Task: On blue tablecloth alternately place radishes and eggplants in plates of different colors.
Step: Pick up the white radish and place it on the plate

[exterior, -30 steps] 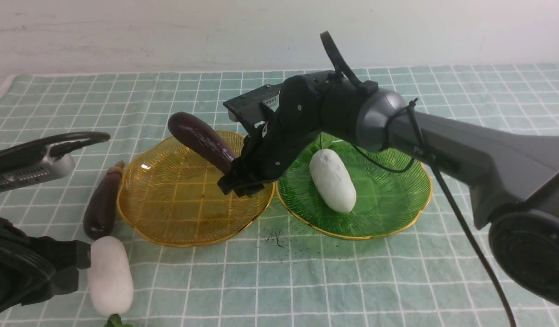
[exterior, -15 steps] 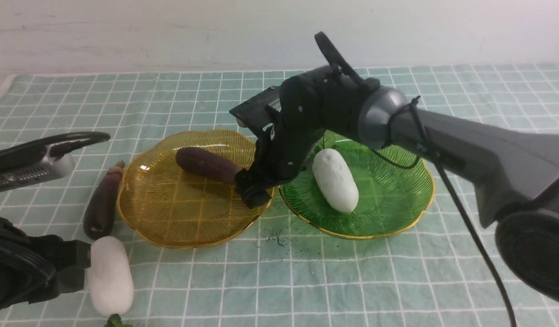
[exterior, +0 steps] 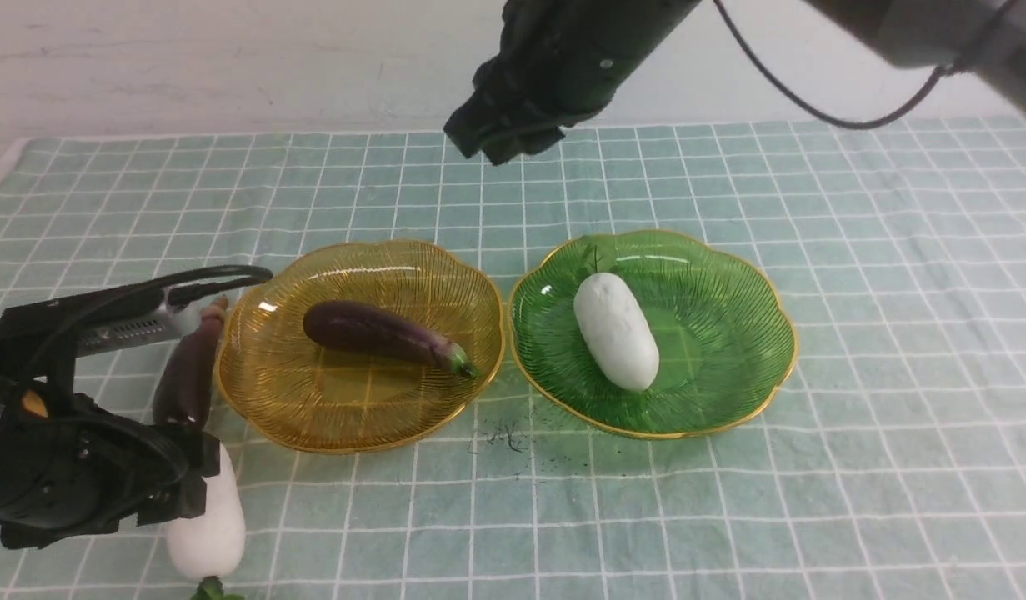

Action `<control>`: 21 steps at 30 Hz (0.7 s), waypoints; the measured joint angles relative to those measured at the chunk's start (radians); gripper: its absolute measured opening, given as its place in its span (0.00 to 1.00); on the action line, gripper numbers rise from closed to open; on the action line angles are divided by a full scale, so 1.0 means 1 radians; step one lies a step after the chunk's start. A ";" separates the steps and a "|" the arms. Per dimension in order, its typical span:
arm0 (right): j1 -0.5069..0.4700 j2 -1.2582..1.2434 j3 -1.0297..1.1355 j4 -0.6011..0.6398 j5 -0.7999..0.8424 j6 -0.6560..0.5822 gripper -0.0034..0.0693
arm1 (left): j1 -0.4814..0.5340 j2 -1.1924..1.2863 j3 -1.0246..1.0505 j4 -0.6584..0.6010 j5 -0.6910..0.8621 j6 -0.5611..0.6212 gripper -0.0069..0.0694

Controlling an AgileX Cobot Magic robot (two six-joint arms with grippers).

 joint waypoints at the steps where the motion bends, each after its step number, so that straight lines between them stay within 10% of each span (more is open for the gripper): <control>1: 0.000 -0.037 0.027 -0.001 0.001 0.012 0.15 | 0.000 0.026 0.000 0.006 -0.018 -0.004 0.68; 21: 0.000 -0.595 0.718 -0.001 0.012 0.058 0.03 | 0.000 0.295 -0.021 0.013 -0.171 -0.042 0.67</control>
